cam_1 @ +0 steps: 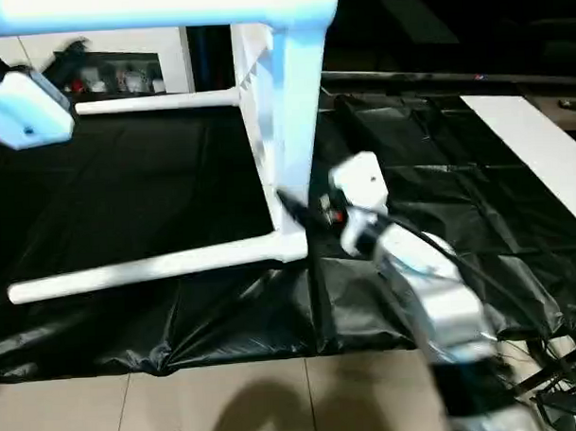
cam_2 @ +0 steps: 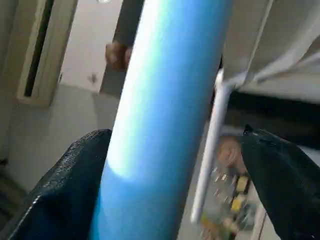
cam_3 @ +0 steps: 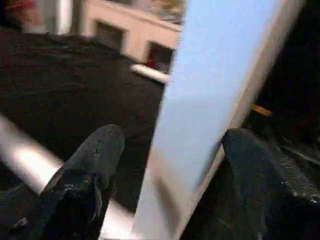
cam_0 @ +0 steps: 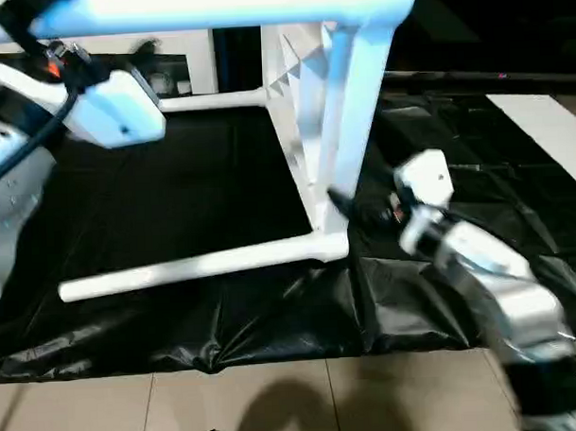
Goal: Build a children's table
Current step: Flip table
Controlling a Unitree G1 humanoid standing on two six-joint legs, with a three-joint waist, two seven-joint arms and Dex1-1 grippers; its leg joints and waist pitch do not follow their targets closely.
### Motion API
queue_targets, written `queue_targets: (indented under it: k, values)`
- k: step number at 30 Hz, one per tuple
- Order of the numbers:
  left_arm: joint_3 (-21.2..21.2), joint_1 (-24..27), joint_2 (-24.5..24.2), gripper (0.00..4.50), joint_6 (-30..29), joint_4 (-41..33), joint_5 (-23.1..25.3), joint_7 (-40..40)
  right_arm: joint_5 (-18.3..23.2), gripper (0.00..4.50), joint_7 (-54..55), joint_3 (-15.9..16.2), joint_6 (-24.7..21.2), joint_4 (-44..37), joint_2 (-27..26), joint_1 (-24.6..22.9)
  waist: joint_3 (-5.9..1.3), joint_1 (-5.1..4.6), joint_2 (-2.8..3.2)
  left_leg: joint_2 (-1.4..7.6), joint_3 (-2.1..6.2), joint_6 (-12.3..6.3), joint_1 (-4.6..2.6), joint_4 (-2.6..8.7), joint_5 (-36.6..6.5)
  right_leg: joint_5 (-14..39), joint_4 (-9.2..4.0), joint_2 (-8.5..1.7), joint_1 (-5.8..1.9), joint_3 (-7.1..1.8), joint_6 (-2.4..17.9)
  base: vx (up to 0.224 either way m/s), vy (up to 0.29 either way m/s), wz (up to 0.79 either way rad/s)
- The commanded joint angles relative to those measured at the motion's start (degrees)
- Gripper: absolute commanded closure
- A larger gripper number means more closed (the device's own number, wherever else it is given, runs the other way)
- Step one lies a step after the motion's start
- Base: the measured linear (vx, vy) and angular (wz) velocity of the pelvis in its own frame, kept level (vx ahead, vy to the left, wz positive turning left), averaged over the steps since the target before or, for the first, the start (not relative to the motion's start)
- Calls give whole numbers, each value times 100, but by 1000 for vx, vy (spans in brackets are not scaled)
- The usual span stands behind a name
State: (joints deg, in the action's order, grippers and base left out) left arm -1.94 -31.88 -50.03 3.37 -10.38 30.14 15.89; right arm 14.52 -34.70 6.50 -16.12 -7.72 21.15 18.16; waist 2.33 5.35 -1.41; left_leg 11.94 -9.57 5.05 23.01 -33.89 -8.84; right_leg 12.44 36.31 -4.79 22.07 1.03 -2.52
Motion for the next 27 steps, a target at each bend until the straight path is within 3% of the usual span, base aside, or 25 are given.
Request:
queue_targets:
  k: [1,5,6,8,11,17,27]
  values:
    - [14,-106,-41,0,-72,224,88,-36,186,98,-340,163,-130,-354,84,-51,-316,29,146,42,42,371,-186,440,-1964,906,-410,-159,-78,-90,761,0,0,0]
    - [10,-182,-37,0,-135,437,96,21,189,98,-377,277,-247,-560,106,-62,-312,34,160,45,66,410,-189,454,-2024,991,-413,-161,-51,-93,834,0,0,0]
    - [-6,-194,-35,28,-125,486,117,-19,169,94,-349,317,-282,-606,74,-48,-318,39,183,45,74,432,-195,452,-2031,950,-404,-158,-44,-95,856,0,0,0]
    - [-65,-243,-11,28,-108,609,41,-56,146,94,-234,448,-352,-716,-105,7,-315,39,171,40,73,441,-190,450,-2050,921,-404,-152,-41,-100,873,0,0,0]
    - [-110,-279,-2,70,-140,778,-69,-11,61,94,-47,635,-425,-806,-338,47,-314,40,176,25,89,490,-183,449,-2102,1038,-403,-150,-28,-109,854,0,0,0]
    - [-218,-216,97,110,-451,736,-225,144,167,94,-84,830,-540,-944,-501,40,-295,61,197,29,93,529,-197,458,-2267,1251,-413,-150,4,-127,818,0,0,0]
    - [-350,-190,323,189,-1177,400,-524,455,91,94,-40,963,-634,-1000,-624,100,-278,75,172,26,109,543,-187,467,-2415,1659,-444,-168,37,-136,763,0,0,0]
